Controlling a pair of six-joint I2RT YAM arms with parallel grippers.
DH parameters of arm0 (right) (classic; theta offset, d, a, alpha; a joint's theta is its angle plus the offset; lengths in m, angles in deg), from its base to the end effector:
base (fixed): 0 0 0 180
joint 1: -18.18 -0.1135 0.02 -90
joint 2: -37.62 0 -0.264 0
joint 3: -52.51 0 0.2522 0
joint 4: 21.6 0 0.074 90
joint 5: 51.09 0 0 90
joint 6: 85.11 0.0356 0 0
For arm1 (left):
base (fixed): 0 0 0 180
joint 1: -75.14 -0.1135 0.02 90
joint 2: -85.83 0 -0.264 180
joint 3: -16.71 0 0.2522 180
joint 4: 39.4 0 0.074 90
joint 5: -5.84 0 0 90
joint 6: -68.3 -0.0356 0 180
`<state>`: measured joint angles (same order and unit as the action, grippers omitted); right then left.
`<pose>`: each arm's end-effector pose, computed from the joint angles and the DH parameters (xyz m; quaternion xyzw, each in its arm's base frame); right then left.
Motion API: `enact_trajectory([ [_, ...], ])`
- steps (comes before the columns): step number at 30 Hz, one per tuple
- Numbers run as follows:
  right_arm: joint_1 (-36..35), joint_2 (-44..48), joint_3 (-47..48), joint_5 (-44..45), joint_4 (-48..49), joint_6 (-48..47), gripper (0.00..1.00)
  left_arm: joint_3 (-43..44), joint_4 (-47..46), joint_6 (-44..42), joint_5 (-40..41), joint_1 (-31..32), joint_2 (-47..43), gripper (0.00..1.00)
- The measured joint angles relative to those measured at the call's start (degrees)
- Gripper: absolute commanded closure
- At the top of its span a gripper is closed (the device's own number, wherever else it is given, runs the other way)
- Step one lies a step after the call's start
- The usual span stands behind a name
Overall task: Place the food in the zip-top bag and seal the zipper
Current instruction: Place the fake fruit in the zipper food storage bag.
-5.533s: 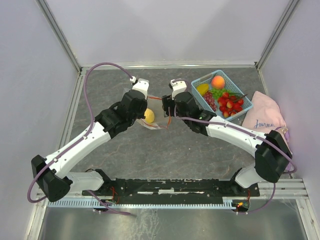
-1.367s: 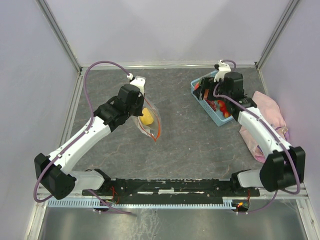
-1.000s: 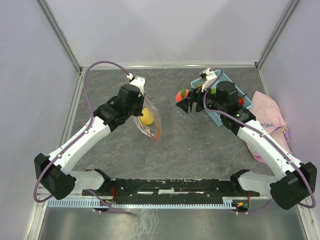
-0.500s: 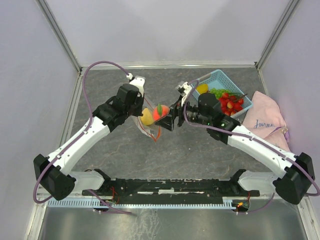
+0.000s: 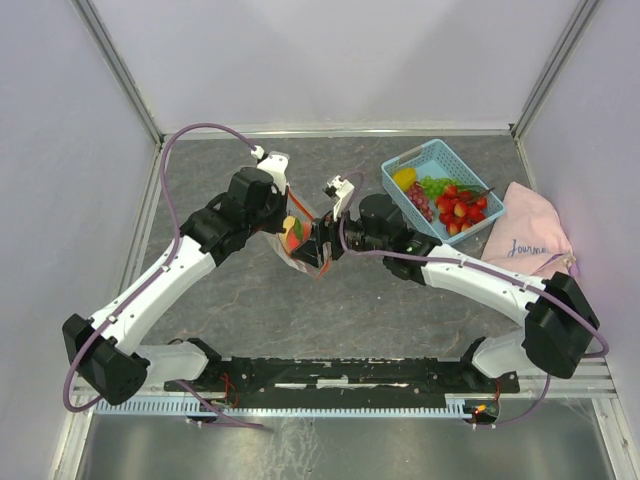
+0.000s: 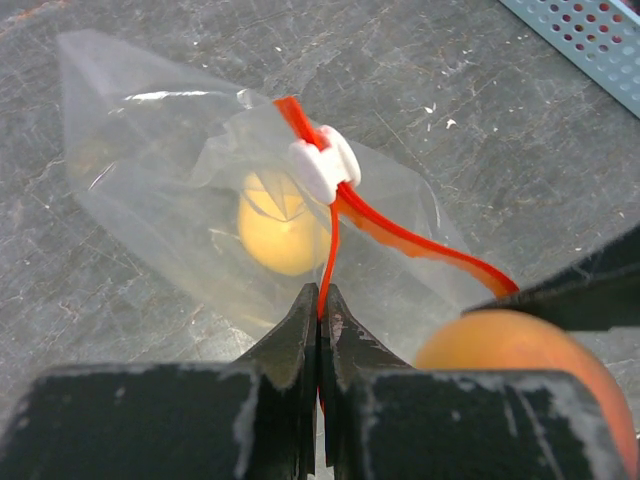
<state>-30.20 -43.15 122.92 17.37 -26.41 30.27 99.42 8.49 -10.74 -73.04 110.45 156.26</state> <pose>0.2088 0.2547 0.3007 -0.2668 0.7420 0.4769 0.3884 0.2215 -0.1485 0.3525 0.1434 0.8747 -0.0995 0.4521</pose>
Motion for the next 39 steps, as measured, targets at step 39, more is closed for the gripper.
enact_trajectory([
  [39,0.0,-12.0,5.2,16.5,-0.4,4.5,0.28,0.0,-1.6,4.3,-11.5,-0.3,-0.2,0.97],
])
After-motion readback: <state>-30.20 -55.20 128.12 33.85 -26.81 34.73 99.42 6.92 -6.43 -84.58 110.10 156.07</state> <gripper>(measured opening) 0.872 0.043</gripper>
